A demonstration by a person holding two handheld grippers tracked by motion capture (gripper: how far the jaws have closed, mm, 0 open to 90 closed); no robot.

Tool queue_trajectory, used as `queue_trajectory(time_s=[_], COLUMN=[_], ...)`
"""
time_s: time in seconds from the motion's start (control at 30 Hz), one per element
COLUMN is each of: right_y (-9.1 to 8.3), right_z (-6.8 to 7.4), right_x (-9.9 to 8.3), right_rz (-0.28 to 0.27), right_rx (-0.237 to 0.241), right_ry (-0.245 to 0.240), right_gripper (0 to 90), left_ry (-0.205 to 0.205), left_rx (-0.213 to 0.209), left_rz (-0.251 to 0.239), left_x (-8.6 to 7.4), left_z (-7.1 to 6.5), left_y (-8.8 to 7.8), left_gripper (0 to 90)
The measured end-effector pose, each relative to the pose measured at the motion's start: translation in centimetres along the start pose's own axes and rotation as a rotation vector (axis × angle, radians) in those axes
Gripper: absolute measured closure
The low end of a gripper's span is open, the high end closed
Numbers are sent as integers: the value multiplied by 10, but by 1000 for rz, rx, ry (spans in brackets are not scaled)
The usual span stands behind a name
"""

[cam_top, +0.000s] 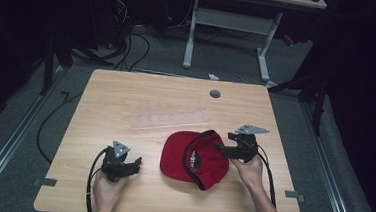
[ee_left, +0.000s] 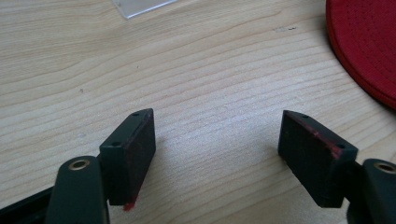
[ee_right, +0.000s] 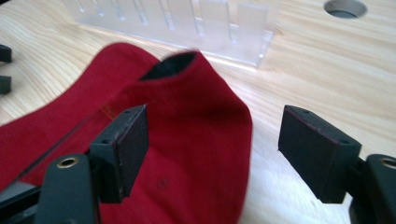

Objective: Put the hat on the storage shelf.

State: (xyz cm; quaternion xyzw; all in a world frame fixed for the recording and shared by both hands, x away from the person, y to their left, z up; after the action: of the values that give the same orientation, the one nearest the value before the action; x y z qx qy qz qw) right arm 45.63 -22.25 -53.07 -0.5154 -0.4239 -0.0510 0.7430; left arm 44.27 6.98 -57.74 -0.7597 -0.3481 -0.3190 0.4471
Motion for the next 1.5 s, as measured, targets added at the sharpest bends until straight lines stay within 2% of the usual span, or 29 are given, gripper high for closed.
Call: queue_trajectory(time_s=[0.07,0.3,0.47,0.5,0.77,0.83,0.87,0.93,1.03,1.07,1.1,1.13,1.27,1.3,1.37,1.5], right_y=[6,16,27,31,53,59,63,69,72,72,72,73,72,72,70,68], right_z=[3,8,13,15,21,22,23,22,24,24,24,24,24,24,27,30], right_x=[6,20,27,30,27,25,23,17,8,7,7,4,-1,-1,-2,-3], right_rz=[25,39,68,61,107,122,132,150,164,165,165,169,183,183,189,189], right_rx=[15,36,55,66,121,122,138,154,180,182,182,184,177,177,180,183], right_ry=[-9,-33,-50,-67,-65,-77,-74,-80,-90,-101,-101,-114,-148,-148,-190,-220], right_gripper=[229,217,219,227,211,227,237,266,367,411,411,477,622,622,701,760], left_ry=[0,-1,1,0,-1,-2,-1,-1,0,0,0,0,-1,-1,-1,0], left_rx=[0,0,1,0,0,-1,0,0,0,0,0,0,-1,-1,-1,0], left_rz=[0,-1,-1,-1,-1,-1,0,0,0,0,0,0,-1,-1,0,0], left_x=[0,0,0,0,0,0,0,0,0,0,0,0,0,0,0,0], left_z=[0,0,0,0,0,0,0,0,0,0,0,0,0,0,0,0], left_y=[0,0,0,0,0,0,0,0,0,0,0,0,0,0,0,0], left_gripper=[279,278,273,273,277,276,276,275,275,275,275,274,275,275,274,273])
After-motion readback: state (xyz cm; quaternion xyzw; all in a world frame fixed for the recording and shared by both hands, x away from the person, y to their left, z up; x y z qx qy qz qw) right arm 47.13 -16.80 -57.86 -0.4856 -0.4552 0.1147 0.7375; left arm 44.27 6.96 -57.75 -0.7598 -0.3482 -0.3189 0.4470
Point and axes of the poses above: each handheld gripper's, and its own axes: y roughly forward along the jaws, x roughly out of its top, z roughly to its left, the point moved 9 cm from there along y, roughly forward along the jaws, and after that the axes turned 8 degrees about z, right-handed, at the moved point
